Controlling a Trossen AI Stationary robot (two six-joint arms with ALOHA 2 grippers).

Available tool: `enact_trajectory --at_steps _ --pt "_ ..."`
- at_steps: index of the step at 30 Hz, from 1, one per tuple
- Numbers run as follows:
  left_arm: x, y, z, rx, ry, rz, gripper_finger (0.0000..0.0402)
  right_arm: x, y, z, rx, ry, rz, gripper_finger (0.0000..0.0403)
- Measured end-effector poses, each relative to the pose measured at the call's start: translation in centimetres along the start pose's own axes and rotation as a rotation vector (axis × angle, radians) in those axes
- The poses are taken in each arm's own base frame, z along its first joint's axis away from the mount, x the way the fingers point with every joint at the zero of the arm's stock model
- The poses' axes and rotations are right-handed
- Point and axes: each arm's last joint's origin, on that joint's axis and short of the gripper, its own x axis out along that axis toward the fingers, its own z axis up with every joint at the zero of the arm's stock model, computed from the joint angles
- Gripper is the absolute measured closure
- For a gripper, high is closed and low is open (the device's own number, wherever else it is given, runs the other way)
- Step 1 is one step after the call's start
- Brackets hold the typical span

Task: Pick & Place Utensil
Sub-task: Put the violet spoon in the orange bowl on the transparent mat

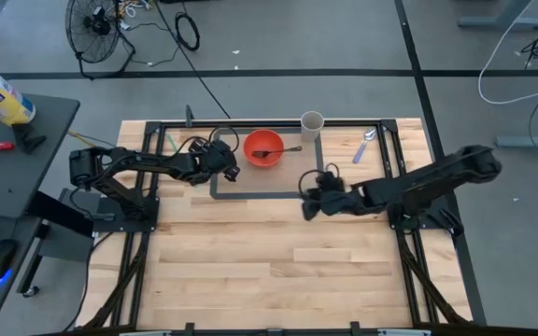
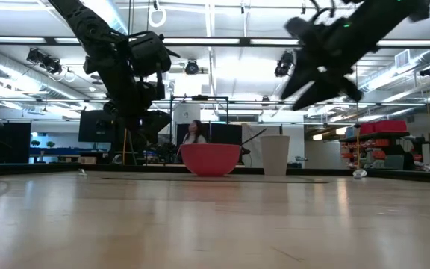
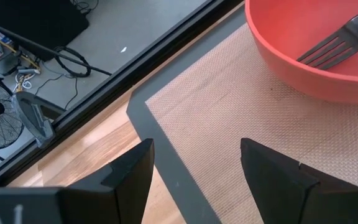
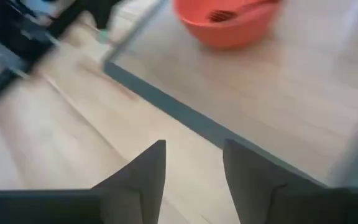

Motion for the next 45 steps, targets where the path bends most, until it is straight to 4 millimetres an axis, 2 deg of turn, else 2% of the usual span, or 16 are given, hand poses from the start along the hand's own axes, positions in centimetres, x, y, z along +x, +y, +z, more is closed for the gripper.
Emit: enact_trajectory --at_steps 6,12,15,20,26,32,45 --pt "0.0 -0.1 0.0 -0.009 0.004 -0.028 0.0159 -3.2 -3.8 0.6 0.072 -0.003 -0.266 0.0241" --pt "0.0 -0.2 0.2 -0.019 -0.005 -0.042 0.0158 -3.9 -6.9 1.3 0.154 -0.041 -0.507 0.0241" --pt "0.0 -0.2 0.2 -0.017 -0.001 -0.055 0.0159 -3.1 -8.1 1.4 0.201 -0.035 -0.558 0.0241" --pt "0.0 -0.3 0.2 -0.002 0.005 -0.077 0.0159 -1.8 -11.3 0.9 0.338 -0.068 -0.681 0.0241" --pt "0.0 -0.3 0.2 -0.003 0.004 -0.079 0.0159 0.7 -14.7 0.1 0.505 -0.133 -0.688 0.0241" --pt "0.0 -0.3 0.2 -0.002 0.005 -0.082 0.0159 2.3 -17.5 -0.1 0.558 -0.18 -0.741 0.0241" --pt "0.0 -0.3 0.2 -0.001 0.006 -0.082 0.0159 5.6 -20.3 -0.6 0.601 -0.198 -0.873 0.0241"
